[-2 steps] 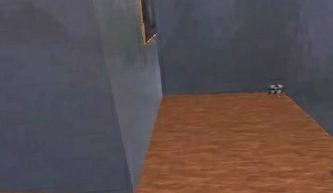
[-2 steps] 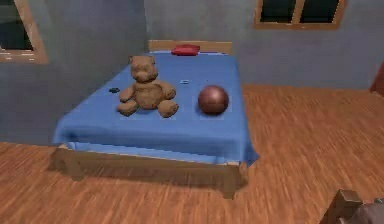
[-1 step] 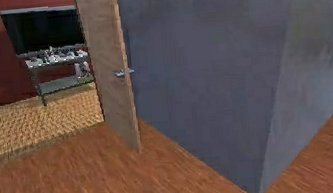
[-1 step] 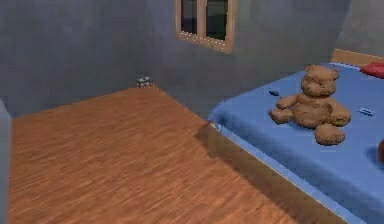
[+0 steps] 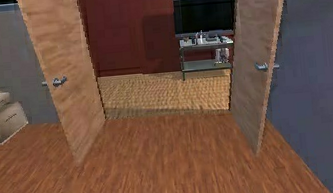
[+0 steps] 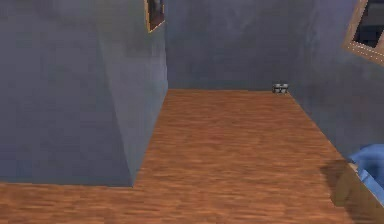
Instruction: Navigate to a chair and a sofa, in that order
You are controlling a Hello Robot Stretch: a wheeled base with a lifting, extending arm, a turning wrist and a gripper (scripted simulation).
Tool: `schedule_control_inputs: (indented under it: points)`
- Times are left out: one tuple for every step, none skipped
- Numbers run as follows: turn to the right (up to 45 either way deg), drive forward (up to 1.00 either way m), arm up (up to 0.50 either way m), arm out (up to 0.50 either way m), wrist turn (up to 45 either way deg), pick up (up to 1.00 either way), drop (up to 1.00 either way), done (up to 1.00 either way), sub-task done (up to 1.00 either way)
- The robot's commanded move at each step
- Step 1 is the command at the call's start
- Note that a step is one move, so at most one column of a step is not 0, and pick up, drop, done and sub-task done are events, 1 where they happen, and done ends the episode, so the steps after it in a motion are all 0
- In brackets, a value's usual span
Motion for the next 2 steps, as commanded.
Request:
schedule_control_inputs:
  points:
    - [0.0,0.85,0.00,0.00,0.0,0.00,0.00,0.00,0.00]
    - [-6.0,0.00,0.00,0.00,0.0,0.00,0.00,0.00,0.00]
